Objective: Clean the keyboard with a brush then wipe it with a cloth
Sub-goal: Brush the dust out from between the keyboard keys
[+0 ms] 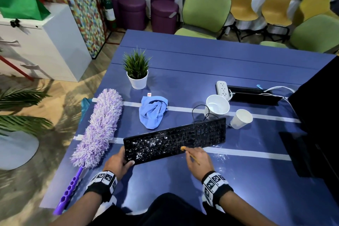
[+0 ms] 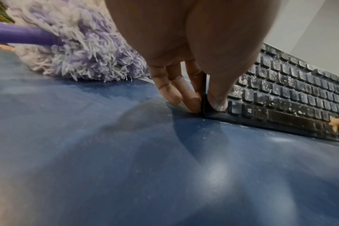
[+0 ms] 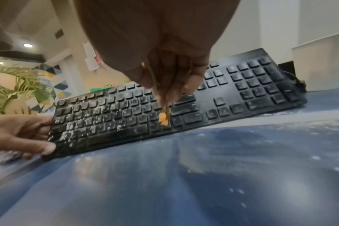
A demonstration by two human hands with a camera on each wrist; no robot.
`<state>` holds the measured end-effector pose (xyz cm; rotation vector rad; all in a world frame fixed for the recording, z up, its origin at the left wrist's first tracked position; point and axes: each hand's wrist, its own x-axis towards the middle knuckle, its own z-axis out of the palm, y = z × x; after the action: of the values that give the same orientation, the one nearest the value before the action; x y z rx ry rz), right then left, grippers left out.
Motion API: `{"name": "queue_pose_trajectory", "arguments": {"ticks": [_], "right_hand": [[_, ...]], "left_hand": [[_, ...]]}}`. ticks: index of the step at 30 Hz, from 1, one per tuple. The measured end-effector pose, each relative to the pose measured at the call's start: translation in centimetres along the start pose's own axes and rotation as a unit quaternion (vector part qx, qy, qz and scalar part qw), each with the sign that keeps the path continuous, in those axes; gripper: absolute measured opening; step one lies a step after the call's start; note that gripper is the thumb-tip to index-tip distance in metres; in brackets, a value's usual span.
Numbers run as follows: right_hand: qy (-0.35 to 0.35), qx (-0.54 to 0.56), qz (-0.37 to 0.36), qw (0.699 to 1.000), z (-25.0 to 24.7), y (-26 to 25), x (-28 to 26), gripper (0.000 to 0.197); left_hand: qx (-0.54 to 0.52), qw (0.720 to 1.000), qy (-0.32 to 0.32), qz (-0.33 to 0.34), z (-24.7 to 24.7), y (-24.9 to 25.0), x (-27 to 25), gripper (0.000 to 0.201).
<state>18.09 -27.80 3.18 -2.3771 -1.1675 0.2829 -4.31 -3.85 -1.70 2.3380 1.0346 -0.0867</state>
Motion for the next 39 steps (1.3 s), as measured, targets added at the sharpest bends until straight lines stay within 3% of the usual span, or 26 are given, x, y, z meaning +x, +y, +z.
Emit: {"name": "queue_pose_trajectory", "arguments": {"ticks": [2,5,8,14,19,23,29,34,39], "right_hand": [[-0.041,-0.025,-0.017,0.999,0.2,-0.1,-0.2,0.039],[-0.116,-0.024,-0.114,0.986,1.6,-2.3,0.1,0.045],[-0.124,-0.024,-0.172,0.977,2.7,-4.2,0.6,0.04],[-0.084,-0.022,-0.15,0.985,1.0,-3.9,0.6,0.03],[-0.146,0.0,-0.174,0.974,2.5,-4.7,1.0,0.039],[-0.047,-0.009,-0.118,0.992,1.9,-3.9,1.6,0.039],[-0.092,0.0,-0.17,0.981,3.3,-5.8,1.1,0.036],[0.002,0.004,-0.117,0.993,1.2,-3.5,1.6,0.023],[-0.046,0.044,-0.16,0.985,2.5,-3.8,1.1,0.038]], "left_hand": [[-0.004,1.0,-0.002,0.004,0.0,0.0,0.2,0.06],[-0.001,1.0,-0.006,0.004,-0.2,0.0,0.2,0.063],[0.006,1.0,0.0,0.007,-0.1,0.1,0.1,0.063],[0.022,1.0,0.005,-0.001,0.0,0.4,0.0,0.067],[0.02,1.0,0.001,-0.006,0.0,0.5,-0.1,0.065],[0.017,1.0,0.001,-0.01,-0.3,0.9,-0.2,0.062],[-0.005,1.0,-0.011,-0.005,-0.6,1.0,-0.1,0.063],[-0.023,1.0,-0.013,-0.005,-0.5,0.9,-0.2,0.065],[-0.029,0.999,-0.019,0.006,-0.6,0.8,-0.1,0.069]]}}
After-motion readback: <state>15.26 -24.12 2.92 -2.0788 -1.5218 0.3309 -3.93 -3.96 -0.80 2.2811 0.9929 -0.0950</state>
